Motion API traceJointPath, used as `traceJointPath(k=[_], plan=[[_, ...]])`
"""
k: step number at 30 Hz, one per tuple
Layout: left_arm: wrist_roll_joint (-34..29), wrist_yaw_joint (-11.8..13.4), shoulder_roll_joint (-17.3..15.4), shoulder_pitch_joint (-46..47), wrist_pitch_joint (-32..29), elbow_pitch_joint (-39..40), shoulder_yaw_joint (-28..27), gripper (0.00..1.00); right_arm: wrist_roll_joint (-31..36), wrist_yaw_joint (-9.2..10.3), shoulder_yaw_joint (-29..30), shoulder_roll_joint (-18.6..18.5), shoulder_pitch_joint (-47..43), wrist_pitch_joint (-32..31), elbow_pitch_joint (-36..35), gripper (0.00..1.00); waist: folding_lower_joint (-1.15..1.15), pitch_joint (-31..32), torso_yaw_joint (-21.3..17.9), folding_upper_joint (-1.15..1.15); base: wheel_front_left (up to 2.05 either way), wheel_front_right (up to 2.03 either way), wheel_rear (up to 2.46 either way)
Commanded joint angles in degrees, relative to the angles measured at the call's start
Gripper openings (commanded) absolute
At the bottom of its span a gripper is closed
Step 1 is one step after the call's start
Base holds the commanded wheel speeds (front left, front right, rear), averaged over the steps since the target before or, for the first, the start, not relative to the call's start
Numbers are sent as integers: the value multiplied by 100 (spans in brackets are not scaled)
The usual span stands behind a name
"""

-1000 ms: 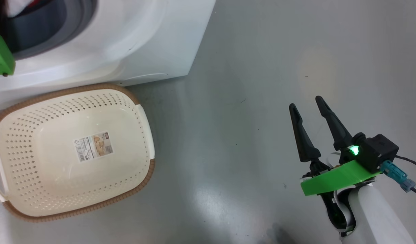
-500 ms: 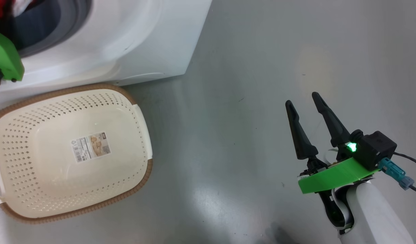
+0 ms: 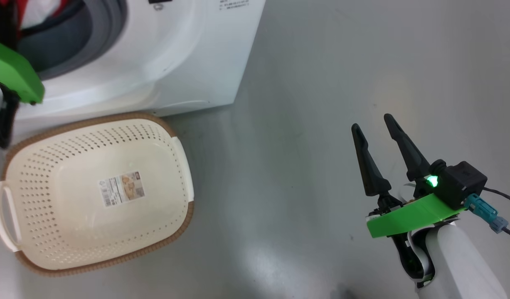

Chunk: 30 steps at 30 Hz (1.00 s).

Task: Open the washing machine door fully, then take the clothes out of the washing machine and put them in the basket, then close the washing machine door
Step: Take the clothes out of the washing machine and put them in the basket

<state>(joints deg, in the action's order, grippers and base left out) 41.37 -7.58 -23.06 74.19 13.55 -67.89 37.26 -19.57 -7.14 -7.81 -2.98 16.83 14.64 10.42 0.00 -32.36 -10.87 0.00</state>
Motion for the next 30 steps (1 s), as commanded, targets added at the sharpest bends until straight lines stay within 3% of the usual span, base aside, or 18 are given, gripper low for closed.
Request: traceJointPath(k=[1, 7, 16, 30], plan=[[103, 9, -211, -124, 98, 57, -184, 0, 66, -35, -63, 10, -145, 36, -94, 100, 0, 175, 74, 0, 0, 0, 0], [67, 169, -225, -644, 142, 794, -858, 0, 132, -35, -18, 10, -266, 36, -44, 100, 0, 512, 163, 0, 0, 0, 0], [-755, 364, 17, -2046, 144, 2321, -2496, 0, 286, -35, 48, 10, -465, 36, 31, 100, 0, 961, 343, 0, 0, 0, 0], [-1920, 79, 783, -3457, 144, 3695, -4293, 0, 361, -35, 98, 10, -697, 36, 91, 100, 0, 1409, 515, 0, 0, 0, 0]])
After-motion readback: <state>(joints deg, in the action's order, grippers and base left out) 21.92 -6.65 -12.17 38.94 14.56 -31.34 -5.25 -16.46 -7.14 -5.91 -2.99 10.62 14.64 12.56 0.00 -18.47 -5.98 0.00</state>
